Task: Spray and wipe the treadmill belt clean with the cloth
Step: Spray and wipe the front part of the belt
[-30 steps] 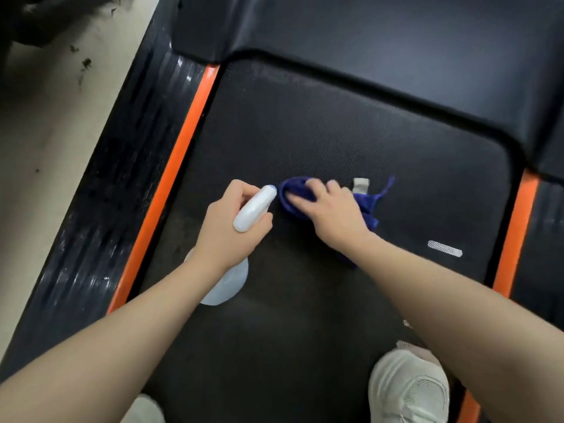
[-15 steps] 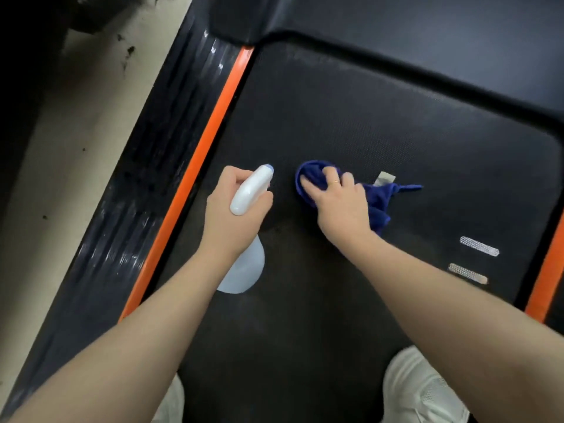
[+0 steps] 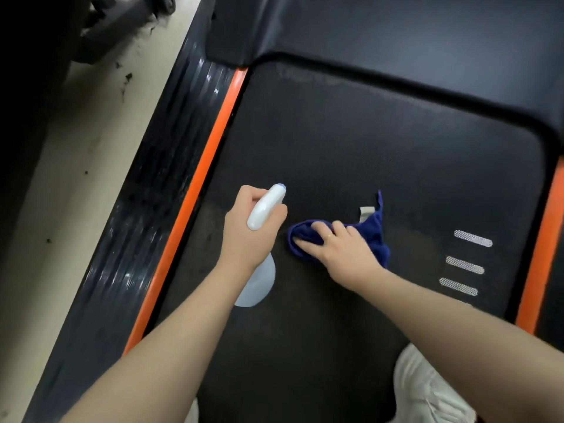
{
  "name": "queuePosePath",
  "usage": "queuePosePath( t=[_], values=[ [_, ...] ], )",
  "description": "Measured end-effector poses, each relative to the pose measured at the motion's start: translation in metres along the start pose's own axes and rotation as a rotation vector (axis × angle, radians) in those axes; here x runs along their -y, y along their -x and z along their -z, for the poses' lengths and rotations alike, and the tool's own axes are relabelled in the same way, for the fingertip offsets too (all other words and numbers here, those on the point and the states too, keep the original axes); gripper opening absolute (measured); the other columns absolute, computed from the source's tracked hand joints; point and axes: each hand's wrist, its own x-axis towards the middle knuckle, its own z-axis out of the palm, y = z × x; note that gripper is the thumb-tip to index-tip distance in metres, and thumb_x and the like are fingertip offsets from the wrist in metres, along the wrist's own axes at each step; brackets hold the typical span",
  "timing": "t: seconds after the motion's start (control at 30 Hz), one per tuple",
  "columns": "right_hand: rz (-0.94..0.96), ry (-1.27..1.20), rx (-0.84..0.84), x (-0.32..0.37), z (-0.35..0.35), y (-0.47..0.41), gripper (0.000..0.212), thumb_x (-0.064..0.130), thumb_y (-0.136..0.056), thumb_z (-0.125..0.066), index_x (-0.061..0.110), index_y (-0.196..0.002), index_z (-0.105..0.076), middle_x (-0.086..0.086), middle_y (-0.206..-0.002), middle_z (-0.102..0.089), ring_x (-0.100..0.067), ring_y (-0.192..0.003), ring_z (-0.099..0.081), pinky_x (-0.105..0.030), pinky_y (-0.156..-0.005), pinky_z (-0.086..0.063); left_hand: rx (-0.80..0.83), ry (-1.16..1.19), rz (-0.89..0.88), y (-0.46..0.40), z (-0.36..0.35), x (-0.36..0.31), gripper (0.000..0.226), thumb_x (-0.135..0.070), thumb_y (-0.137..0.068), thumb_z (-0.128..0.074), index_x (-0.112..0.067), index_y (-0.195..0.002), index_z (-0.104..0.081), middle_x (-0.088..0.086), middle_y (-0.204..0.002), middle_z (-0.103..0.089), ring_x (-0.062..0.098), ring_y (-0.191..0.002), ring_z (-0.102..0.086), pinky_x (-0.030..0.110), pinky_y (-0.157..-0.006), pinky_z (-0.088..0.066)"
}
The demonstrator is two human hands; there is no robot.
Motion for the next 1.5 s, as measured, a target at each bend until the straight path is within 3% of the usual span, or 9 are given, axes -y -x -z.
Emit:
queuePosePath(
  t=[0.17, 0.37, 0.53, 0.73, 0.87, 1.07, 1.23, 1.4, 1.5],
  values=[
    [-0.474, 0.015, -0.256, -0.053, 0.005, -0.008, 0.064, 0.006, -0.071, -0.069, 0.023, -0.131, -0.054, -0.024, -0.117, -0.054, -0.039, -0.081, -0.052, -0.040, -0.061, -0.043, -0.017, 0.037, 0.012, 0.003, -0.005, 0.003, 0.014, -0.017, -0.087, -0.066, -0.010, -0.095, -0.056, -0.004, -0.082, -0.063, -0.001, -0.065, -0.055, 0.013, -0.058, -0.044],
    [0.105, 0.125, -0.175, -0.023, -0.020, 0.026, 0.050, 0.019, -0.068, -0.057, 0.030, -0.115, -0.066, -0.014, -0.110, -0.061, -0.030, -0.074, -0.049, -0.033, -0.055, -0.043, 0.044, -0.010, 0.033, 0.000, -0.018, 0.000, 0.014, -0.018, -0.087, -0.065, -0.012, -0.092, -0.053, -0.007, -0.077, -0.058, 0.002, -0.066, -0.053, 0.018, -0.059, -0.043],
    [-0.601, -0.028, -0.242, -0.058, 0.002, 0.009, 0.064, 0.005, -0.074, -0.063, 0.024, -0.134, -0.050, -0.022, -0.127, -0.048, -0.038, -0.089, -0.050, -0.040, -0.066, -0.042, 0.053, -0.006, 0.054, -0.005, -0.019, 0.002, 0.016, -0.020, -0.086, -0.065, -0.011, -0.092, -0.054, -0.006, -0.077, -0.056, 0.009, -0.069, -0.055, 0.026, -0.063, -0.047],
    [-0.019, 0.095, -0.220, -0.036, -0.022, 0.039, 0.051, 0.018, -0.070, -0.062, 0.031, -0.119, -0.063, -0.014, -0.110, -0.057, -0.030, -0.073, -0.051, -0.033, -0.055, -0.043, 0.069, 0.003, 0.047, -0.004, -0.020, 0.002, 0.014, -0.017, -0.084, -0.066, -0.012, -0.091, -0.055, -0.005, -0.077, -0.058, 0.006, -0.068, -0.053, 0.019, -0.060, -0.043],
    [-0.506, 0.017, -0.390, -0.059, -0.011, 0.013, 0.061, 0.003, -0.064, -0.070, 0.021, -0.122, -0.062, -0.023, -0.108, -0.058, -0.035, -0.072, -0.053, -0.036, -0.055, -0.043, 0.072, -0.003, 0.040, -0.003, -0.017, 0.005, 0.015, -0.019, -0.084, -0.066, -0.013, -0.094, -0.056, -0.003, -0.087, -0.063, 0.007, -0.076, -0.057, 0.024, -0.066, -0.047],
    [-0.092, 0.108, -0.205, -0.029, -0.013, 0.029, 0.050, 0.019, -0.069, -0.064, 0.027, -0.118, -0.064, -0.015, -0.108, -0.060, -0.032, -0.075, -0.054, -0.034, -0.057, -0.044, 0.106, -0.078, 0.002, -0.001, -0.024, 0.001, 0.015, -0.017, -0.084, -0.065, -0.013, -0.094, -0.055, 0.007, -0.090, -0.066, 0.015, -0.072, -0.060, 0.030, -0.065, -0.048],
    [-0.603, 0.031, -0.202, -0.057, 0.007, 0.010, 0.054, 0.008, -0.078, -0.053, 0.021, -0.131, -0.053, -0.022, -0.121, -0.050, -0.036, -0.086, -0.051, -0.040, -0.065, -0.043, 0.143, -0.068, -0.002, 0.004, -0.027, -0.001, 0.014, -0.016, -0.084, -0.066, -0.013, -0.094, -0.056, 0.005, -0.092, -0.066, 0.011, -0.081, -0.060, 0.023, -0.065, -0.047],
    [-0.017, 0.123, -0.105, -0.017, -0.025, 0.064, 0.055, 0.019, -0.066, -0.058, 0.029, -0.119, -0.063, -0.013, -0.115, -0.050, -0.029, -0.076, -0.049, -0.032, -0.056, -0.042, 0.270, -0.115, -0.037, 0.008, -0.034, -0.006, 0.014, -0.012, -0.084, -0.066, -0.009, -0.094, -0.056, 0.003, -0.082, -0.065, 0.003, -0.065, -0.055, 0.011, -0.056, -0.040],
    [-0.441, -0.001, -0.059, -0.051, 0.011, 0.048, 0.063, 0.012, -0.082, -0.054, 0.029, -0.141, -0.039, -0.017, -0.130, -0.042, -0.036, -0.095, -0.049, -0.041, -0.068, -0.046, 0.389, -0.179, -0.058, 0.017, -0.043, -0.005, 0.015, -0.013, -0.085, -0.064, -0.012, -0.095, -0.053, -0.003, -0.080, -0.060, 0.005, -0.065, -0.052, 0.015, -0.056, -0.039]
  ],
)
